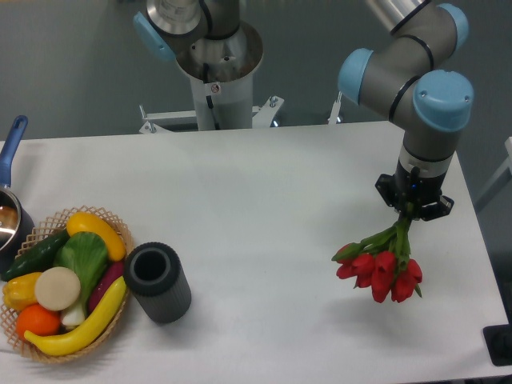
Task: Insert the flowers into the vase
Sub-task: 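Lift the red tulip bunch held in the gripper upward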
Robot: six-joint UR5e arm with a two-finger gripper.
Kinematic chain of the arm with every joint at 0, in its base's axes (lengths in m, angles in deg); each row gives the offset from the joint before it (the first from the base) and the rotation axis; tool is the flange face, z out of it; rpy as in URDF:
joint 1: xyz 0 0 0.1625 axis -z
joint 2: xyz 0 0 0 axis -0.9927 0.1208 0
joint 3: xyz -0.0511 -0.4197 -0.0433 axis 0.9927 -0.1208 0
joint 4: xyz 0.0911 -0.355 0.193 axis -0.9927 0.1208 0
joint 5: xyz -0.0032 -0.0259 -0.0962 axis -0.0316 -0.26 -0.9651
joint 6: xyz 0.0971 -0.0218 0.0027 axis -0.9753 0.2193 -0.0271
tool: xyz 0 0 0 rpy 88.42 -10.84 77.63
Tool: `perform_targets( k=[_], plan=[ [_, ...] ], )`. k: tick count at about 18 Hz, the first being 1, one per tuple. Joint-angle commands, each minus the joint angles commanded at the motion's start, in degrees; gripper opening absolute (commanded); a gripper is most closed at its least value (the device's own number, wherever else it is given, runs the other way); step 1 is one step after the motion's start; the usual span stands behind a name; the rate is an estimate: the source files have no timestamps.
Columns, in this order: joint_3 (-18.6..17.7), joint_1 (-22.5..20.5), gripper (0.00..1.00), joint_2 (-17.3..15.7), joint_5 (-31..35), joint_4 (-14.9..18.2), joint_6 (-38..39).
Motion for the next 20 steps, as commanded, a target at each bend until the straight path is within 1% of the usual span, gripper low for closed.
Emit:
perform_targets(
  k=[5,8,10,14,18,20],
  plan=[
    [0.44,0.79,0.0,-0.17,-0.17,0.09,1.67],
    [0.88,1.58,0.0,-0.96,-0.79,-0.09,4.74],
    [2.1,1.67,0.0,-0.88,-1.84,0.17,7.02],
    [3.34,2.2,0.0,-1.14,-8.86,-0.09,7.56],
    [3.25,1.76,0.0,-2.55,-17.82,-0.44,9.14],
    [3.34,1.5,0.0,-2.9,-23.79,-0.44,11.59]
  ],
)
